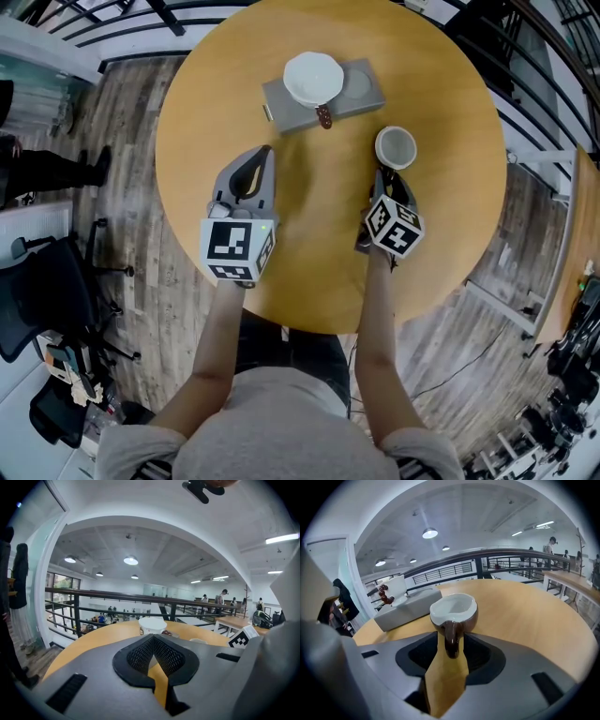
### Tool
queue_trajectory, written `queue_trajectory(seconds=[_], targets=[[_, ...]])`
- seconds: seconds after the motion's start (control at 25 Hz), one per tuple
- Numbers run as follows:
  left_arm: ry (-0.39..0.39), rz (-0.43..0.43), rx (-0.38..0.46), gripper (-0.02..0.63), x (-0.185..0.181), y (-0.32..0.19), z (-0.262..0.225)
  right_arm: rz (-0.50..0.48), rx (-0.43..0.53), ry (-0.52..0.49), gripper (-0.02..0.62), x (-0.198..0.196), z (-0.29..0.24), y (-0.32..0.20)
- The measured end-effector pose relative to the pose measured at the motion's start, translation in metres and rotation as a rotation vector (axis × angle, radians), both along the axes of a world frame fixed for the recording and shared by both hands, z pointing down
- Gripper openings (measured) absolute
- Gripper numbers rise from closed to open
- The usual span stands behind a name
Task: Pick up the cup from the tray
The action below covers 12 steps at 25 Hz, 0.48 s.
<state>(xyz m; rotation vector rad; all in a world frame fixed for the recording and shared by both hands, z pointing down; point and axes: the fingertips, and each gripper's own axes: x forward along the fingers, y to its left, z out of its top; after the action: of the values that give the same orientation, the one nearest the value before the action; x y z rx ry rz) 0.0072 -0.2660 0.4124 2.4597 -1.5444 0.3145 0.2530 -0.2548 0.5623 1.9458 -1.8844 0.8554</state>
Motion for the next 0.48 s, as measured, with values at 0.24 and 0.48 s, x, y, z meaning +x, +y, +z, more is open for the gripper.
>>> queue_trajectory(seconds=[0.24, 0.48], targets=[[0.033, -0.005, 0.013, 0.008, -0.003, 0.003, -0.01, 0.025, 0.101, 0.029, 0.15, -0.002, -0.044, 0.007], [0.049, 0.007, 0.028, 0.006, -0.005, 0.005, -0.02, -0.051, 0.256, -0.056, 0.15, -0.041, -0.104, 0.006]])
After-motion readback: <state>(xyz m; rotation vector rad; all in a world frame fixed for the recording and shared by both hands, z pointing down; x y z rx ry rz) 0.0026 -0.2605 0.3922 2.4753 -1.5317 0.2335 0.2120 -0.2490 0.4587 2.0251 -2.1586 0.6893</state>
